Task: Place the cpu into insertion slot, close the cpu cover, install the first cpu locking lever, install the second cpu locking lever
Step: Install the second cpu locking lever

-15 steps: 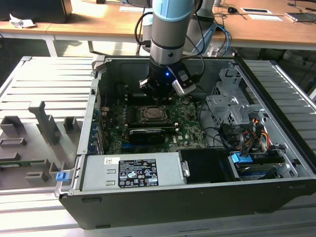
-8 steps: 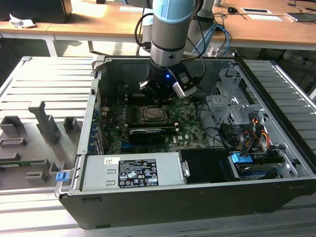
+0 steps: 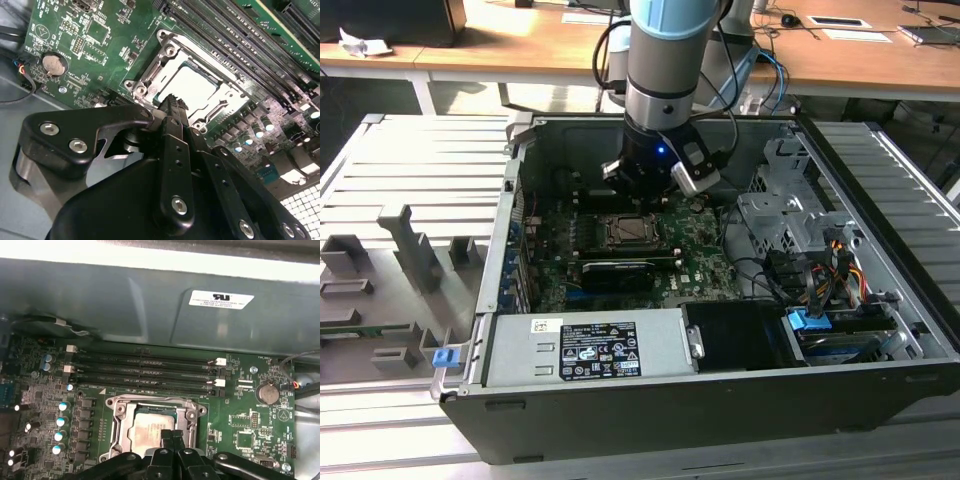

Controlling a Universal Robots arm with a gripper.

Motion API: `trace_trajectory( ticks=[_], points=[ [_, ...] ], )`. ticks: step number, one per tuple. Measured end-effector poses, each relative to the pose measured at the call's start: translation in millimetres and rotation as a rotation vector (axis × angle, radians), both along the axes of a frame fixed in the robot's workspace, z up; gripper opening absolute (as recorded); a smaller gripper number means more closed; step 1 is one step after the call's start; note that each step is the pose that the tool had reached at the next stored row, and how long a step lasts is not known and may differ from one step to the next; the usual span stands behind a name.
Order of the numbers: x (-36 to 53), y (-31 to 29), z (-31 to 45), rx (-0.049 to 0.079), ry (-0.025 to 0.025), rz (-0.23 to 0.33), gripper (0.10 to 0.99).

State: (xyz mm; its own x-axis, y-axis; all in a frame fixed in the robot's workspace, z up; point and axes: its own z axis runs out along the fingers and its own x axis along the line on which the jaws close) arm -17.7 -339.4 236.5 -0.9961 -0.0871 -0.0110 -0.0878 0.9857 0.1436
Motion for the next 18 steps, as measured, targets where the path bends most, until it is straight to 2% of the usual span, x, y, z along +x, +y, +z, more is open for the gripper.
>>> trace_trajectory(
  ticks=[4,7,12,13,16,18],
  points=[
    [0.0,-6.9,0.0,0.0,0.0,0.0,0.106],
    [0.0,-14.7,0.1,0.001,0.0,0.0,0.106],
    [0.1,-16.4,6.4,0.001,-0.0001,0.0,0.106],
    [0.0,-22.8,6.5,0.001,0.0,0.0,0.106],
    [0.0,-33.9,6.3,0.001,0.0,0.0,0.106],
    [0.0,-38.7,6.2,0.001,-0.0001,0.0,0.106]
  ],
)
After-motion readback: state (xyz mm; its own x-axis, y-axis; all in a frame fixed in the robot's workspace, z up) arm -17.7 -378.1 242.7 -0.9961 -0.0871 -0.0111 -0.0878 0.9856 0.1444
